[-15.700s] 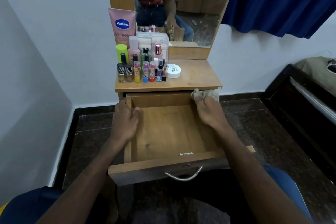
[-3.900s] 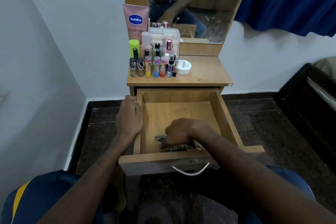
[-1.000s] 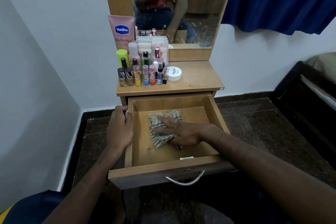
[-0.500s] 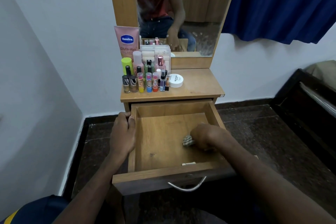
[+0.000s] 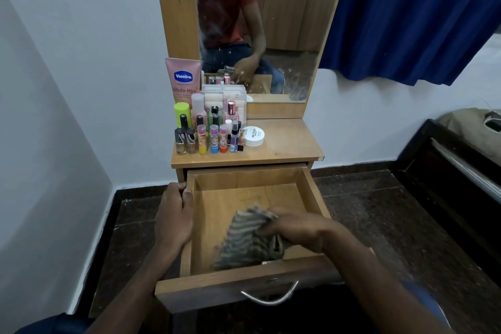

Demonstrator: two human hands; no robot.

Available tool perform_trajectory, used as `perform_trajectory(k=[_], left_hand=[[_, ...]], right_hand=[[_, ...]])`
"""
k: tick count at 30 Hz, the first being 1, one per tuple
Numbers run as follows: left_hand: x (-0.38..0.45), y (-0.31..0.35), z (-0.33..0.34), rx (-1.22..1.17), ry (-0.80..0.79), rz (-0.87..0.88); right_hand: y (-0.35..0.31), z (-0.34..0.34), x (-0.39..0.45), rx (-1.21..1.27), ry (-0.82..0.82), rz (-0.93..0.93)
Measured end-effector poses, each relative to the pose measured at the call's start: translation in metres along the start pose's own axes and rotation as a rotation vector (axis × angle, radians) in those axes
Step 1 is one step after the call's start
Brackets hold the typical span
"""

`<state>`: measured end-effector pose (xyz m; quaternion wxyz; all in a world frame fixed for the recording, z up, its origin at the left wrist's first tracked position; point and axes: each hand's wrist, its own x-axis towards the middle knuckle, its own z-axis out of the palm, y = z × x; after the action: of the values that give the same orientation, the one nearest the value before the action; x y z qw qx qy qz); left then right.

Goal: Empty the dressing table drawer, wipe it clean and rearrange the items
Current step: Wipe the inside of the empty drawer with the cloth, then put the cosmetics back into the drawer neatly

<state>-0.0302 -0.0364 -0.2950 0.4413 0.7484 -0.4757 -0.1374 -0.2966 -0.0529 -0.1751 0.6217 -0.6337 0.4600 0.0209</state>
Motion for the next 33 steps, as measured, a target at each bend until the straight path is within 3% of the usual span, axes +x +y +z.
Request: perform_trajectory(k=[4,7,9,13,16,19,20,24,26,33], left_hand=[[0.001,-0.002,0.0,-0.02,-0.009,0.008],[0.001,-0.004,0.0,-0.025,-0.01,-0.002],[0.001,-0.004,0.001,-0.032,-0.007,0.006],[0.001,-0.004,0.001,-0.053,-0.006,0.011],[0.001,-0.003,0.0,-0.051,-0.013,0.002],[0.0,-0.002,-0.002,-0.06,-0.021,-0.002],[0.0,-0.001,-0.002,-0.06,-0.025,-0.004],[0.0,-0.001,-0.001,-0.065,-0.017,0.0],[0.0,-0.001,-0.001,-0.057,-0.013,-0.003],[0.001,0.001,-0.002,-0.06,-0.022,-0.016]], right_hand=[[0.0,-0.002,0.003,0.634,0.156,-0.116],[-0.01,-0.021,-0.011,0.834,0.426,-0.252],[-0.026,-0.04,-0.029,0.724,0.666,-0.355],[-0.058,-0.076,-0.051,0.036,1.078,-0.541],[-0.059,-0.11,-0.025,-0.456,0.998,-0.599],[-0.025,-0.138,0.019,-0.942,0.537,-0.363],[-0.013,-0.141,0.033,-1.004,0.458,-0.295],[0.002,-0.137,0.065,-0.785,0.618,-0.312],[0.001,-0.141,0.077,-0.846,0.652,-0.281],[-0.021,-0.176,0.093,-0.933,0.503,-0.308]])
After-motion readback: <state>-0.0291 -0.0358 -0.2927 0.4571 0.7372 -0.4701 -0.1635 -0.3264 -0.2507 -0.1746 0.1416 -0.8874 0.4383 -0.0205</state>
